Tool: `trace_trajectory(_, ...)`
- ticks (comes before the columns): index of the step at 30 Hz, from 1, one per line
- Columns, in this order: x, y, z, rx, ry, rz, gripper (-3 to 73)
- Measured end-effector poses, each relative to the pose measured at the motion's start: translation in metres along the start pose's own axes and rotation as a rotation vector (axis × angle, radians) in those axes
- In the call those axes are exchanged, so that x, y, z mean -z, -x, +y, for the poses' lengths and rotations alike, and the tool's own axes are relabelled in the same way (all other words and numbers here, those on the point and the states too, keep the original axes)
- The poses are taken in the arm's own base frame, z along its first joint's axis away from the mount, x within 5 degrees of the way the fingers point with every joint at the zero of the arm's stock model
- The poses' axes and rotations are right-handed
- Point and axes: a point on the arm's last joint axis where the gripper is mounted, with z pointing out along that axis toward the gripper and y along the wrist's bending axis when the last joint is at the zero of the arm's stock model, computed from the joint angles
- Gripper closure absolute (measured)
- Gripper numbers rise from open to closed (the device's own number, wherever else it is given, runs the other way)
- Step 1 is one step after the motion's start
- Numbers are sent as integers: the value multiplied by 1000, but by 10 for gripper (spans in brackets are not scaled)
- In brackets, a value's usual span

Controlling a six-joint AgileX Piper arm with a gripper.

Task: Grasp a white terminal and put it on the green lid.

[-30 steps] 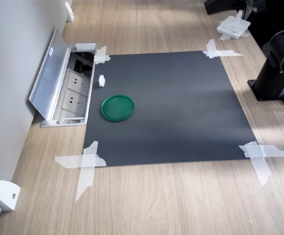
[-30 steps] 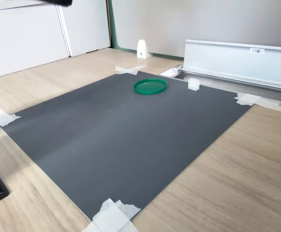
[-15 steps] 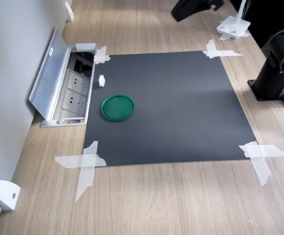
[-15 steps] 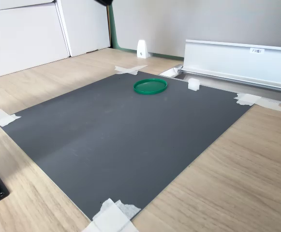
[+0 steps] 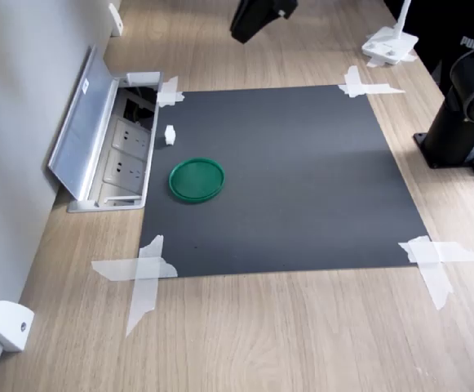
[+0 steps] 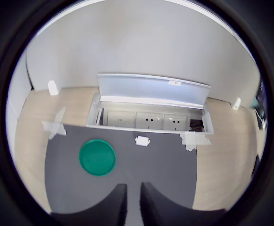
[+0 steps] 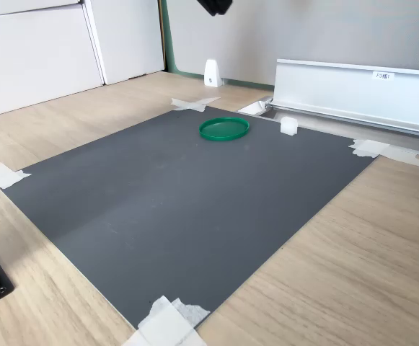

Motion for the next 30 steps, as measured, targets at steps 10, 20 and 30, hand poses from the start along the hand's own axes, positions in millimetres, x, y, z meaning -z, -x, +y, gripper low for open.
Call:
trace_trajectory(10,-31,27,-15,18,13,40,80)
trace_trajectory(20,-42,70,-26,-189,22,7,15)
trace_trajectory(30,-89,81,-24,-283,99,126,15)
